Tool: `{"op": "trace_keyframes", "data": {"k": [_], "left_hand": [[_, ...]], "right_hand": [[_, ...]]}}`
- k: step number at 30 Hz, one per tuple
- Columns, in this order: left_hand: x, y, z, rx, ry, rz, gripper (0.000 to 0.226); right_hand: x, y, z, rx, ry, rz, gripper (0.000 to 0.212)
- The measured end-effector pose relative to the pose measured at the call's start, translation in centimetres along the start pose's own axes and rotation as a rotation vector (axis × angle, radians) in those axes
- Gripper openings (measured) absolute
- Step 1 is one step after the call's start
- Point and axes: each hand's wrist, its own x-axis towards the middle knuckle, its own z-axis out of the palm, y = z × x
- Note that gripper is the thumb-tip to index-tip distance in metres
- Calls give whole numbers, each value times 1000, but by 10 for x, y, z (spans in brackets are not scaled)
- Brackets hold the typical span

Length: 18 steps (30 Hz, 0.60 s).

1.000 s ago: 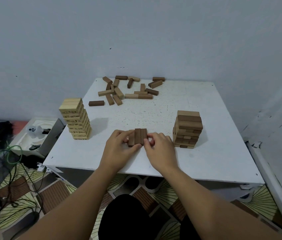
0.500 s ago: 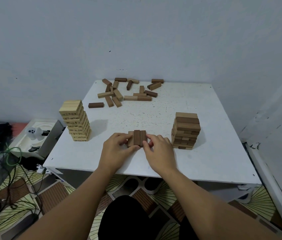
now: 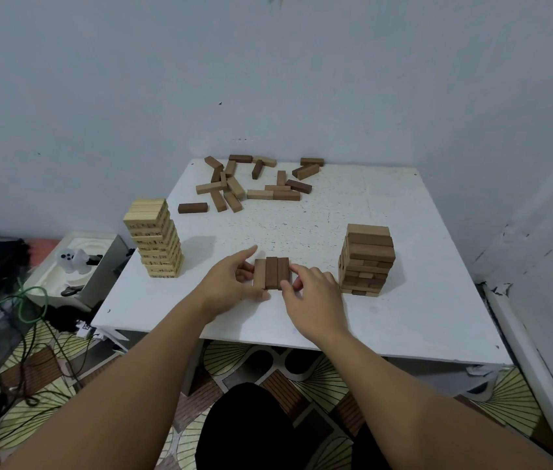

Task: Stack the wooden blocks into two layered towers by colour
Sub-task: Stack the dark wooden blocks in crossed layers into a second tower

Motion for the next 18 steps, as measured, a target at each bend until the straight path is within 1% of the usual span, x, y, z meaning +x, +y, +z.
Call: {"op": "trace_keyframes", "data": {"k": [3, 8, 11, 18], "left_hand": [[1, 2, 3, 44, -16, -4, 95], [7, 9, 0, 74, -72, -47, 96], [11, 15, 1, 104, -104, -66, 89], [12, 15, 1, 101, -94, -60, 76]], "right_hand": [[-1, 0, -2, 10, -34, -3, 45], [1, 0, -5, 14, -72, -2, 47], [3, 2, -6, 23, -80, 1, 48], [4, 2, -6, 17, -96, -3, 46]]}}
